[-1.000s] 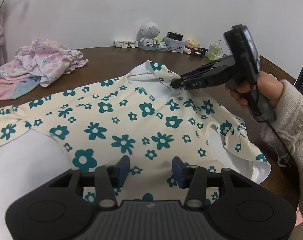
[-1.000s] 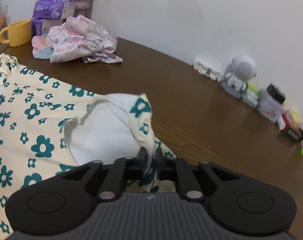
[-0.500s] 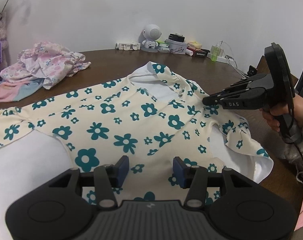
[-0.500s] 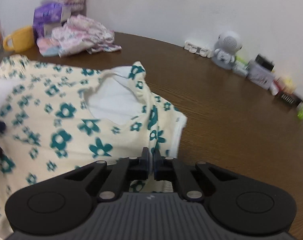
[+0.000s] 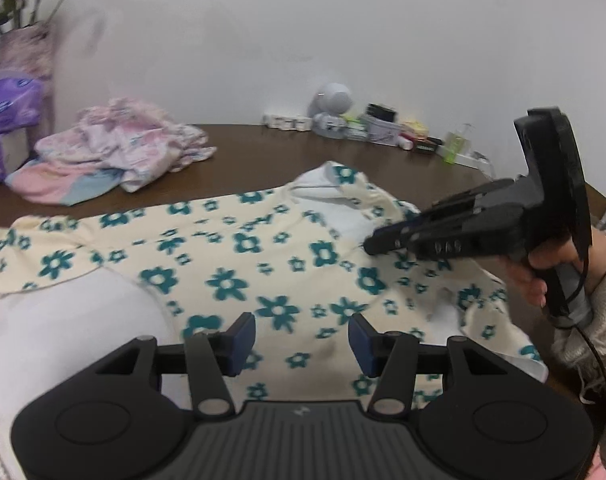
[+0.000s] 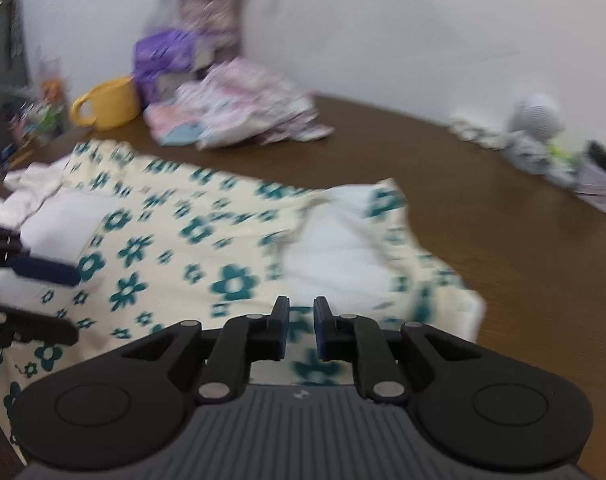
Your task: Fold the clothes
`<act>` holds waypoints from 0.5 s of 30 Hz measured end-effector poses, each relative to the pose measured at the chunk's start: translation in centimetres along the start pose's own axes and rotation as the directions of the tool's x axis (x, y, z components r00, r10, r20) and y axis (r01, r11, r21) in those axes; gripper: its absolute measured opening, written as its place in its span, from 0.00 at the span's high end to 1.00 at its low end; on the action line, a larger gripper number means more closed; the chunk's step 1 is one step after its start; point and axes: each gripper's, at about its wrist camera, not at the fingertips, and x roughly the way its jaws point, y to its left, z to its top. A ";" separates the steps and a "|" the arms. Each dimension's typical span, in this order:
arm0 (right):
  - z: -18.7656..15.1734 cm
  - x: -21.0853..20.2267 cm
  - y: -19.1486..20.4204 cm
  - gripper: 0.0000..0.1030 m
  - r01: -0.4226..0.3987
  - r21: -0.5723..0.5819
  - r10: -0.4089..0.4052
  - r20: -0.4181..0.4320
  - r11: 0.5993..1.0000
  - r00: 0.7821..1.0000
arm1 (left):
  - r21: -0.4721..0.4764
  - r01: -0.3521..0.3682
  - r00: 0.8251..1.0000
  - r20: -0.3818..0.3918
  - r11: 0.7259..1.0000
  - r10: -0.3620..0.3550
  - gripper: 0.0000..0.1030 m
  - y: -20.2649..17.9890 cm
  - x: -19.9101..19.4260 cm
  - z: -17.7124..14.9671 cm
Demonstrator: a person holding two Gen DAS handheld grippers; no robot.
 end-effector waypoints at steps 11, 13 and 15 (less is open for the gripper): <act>1.5 1.2 0.8 0.88 0.001 0.017 -0.002 0.032 1.000 0.999 | -0.232 -0.140 0.990 -0.012 0.962 0.141 0.52 3.8 1.3 1.1; 2.0 1.9 1.5 0.86 0.001 0.003 -0.001 0.029 1.000 1.000 | -0.232 -0.170 0.985 -0.010 0.958 0.172 0.52 3.8 1.6 1.1; 2.3 2.9 1.7 0.85 0.013 0.006 -0.013 0.008 1.000 1.000 | -0.228 -0.189 0.981 -0.009 0.955 0.192 0.52 3.8 1.7 1.1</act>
